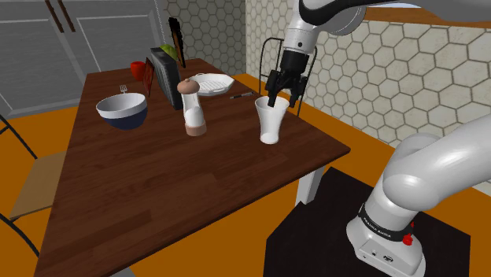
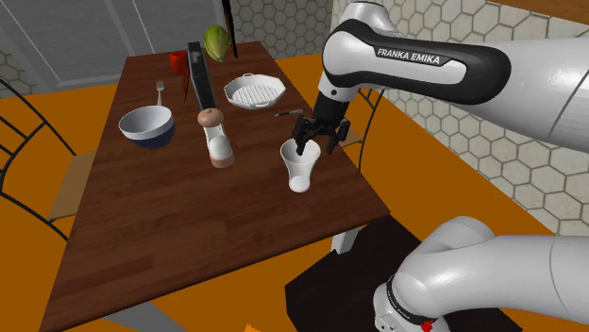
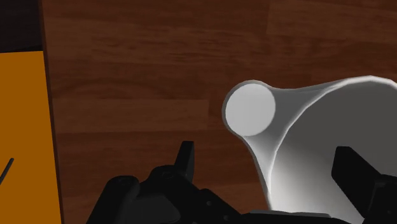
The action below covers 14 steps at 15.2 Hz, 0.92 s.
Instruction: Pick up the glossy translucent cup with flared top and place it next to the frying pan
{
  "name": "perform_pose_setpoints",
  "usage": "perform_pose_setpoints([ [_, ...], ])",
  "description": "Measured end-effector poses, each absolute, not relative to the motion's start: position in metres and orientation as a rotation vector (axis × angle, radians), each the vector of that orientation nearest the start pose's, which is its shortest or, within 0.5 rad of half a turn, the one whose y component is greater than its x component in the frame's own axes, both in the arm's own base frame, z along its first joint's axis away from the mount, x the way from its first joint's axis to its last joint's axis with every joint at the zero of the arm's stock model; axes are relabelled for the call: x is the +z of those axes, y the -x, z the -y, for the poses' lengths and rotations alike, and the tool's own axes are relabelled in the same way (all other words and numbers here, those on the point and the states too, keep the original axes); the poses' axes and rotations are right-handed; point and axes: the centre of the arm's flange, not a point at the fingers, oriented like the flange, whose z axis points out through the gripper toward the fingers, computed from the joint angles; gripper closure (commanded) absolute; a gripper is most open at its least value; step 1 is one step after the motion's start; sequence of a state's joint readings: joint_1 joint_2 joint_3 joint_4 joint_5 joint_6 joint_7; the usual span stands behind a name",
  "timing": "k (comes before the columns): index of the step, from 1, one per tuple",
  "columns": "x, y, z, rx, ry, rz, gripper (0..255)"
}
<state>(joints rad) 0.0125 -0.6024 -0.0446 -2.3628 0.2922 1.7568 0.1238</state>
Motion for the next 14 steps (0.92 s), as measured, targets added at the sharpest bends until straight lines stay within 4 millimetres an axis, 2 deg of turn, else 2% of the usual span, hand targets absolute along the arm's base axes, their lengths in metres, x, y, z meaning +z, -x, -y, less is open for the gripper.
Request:
perform_pose_setpoints([
  [3,0.5452,-0.3704,-0.0113,0.029,2.815,-0.287,0],
  [4,0.5452,-0.3704,-0.0113,0.029,2.815,-0.287,255],
  [14,0.5451,-0.3704,-0.0113,0.029,2.815,-0.287,255],
])
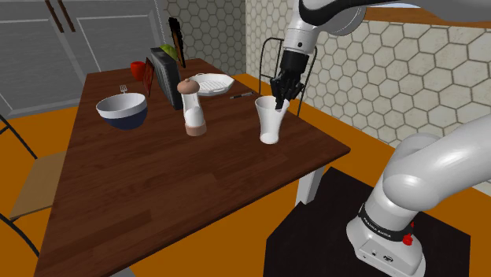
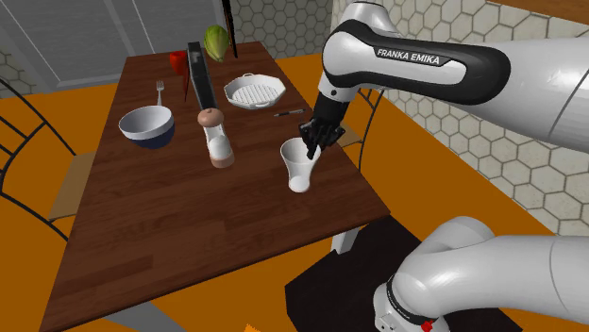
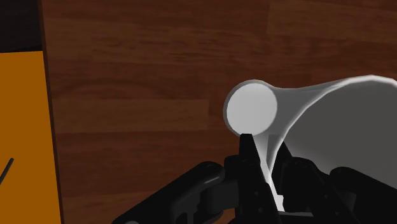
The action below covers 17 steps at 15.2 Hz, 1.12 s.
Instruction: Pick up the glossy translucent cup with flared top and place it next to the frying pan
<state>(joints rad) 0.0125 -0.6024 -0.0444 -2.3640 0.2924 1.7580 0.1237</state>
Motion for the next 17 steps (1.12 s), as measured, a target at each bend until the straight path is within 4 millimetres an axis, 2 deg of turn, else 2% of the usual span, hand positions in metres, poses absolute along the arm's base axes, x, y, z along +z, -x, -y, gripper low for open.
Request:
perform_pose_setpoints([
  [3,0.556,-0.371,-0.012,0.029,2.815,-0.287,255],
  [17,0.629,-0.37,-0.011,0.029,2.815,-0.287,255],
])
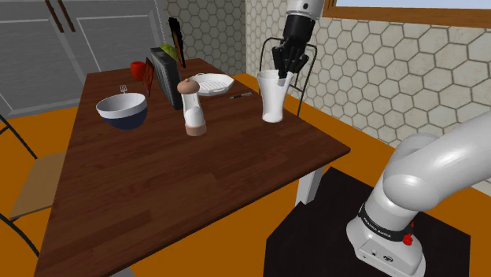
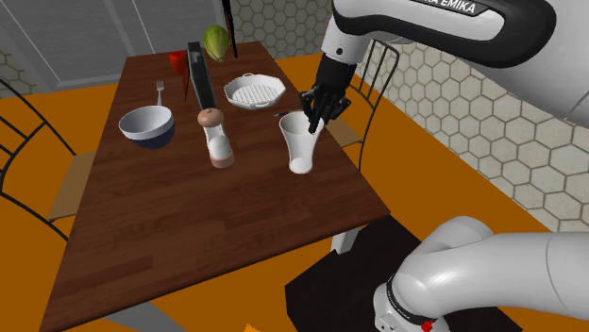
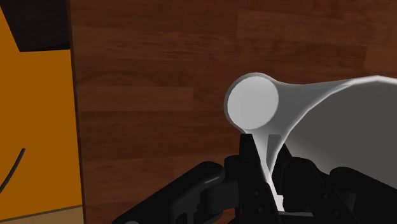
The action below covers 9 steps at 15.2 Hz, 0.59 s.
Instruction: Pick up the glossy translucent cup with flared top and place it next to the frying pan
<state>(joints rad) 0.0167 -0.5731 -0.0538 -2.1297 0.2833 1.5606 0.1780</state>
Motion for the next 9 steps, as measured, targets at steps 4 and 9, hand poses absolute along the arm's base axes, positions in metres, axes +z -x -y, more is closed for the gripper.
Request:
perform_pose_setpoints([
  [4,0.65,-0.37,-0.01,0.028,2.815,-0.287,255],
  [9,0.677,-0.371,-0.011,0.028,2.815,-0.287,255],
])
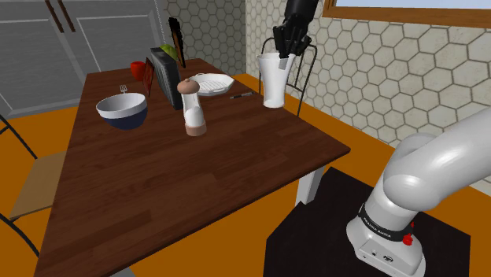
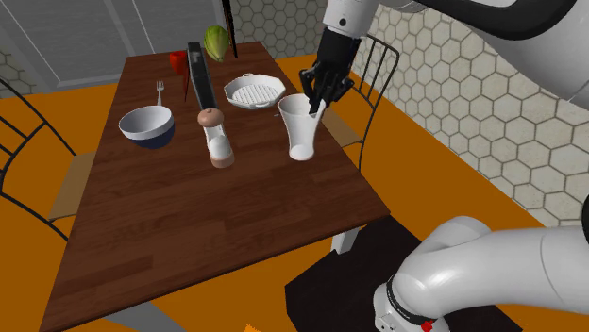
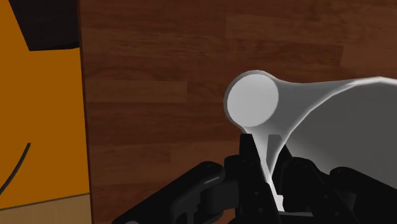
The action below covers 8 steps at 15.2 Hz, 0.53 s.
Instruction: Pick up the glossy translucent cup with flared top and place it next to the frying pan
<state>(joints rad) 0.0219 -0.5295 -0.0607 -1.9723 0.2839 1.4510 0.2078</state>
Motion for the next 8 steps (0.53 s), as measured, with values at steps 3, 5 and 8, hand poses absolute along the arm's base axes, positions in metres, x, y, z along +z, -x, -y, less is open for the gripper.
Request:
perform_pose_setpoints([
  [3,0.692,-0.371,-0.011,0.028,2.815,-0.287,255],
  [5,0.703,-0.371,-0.013,0.028,2.815,-0.287,255],
  [8,0.719,-0.371,-0.011,0.028,2.815,-0.287,255],
])
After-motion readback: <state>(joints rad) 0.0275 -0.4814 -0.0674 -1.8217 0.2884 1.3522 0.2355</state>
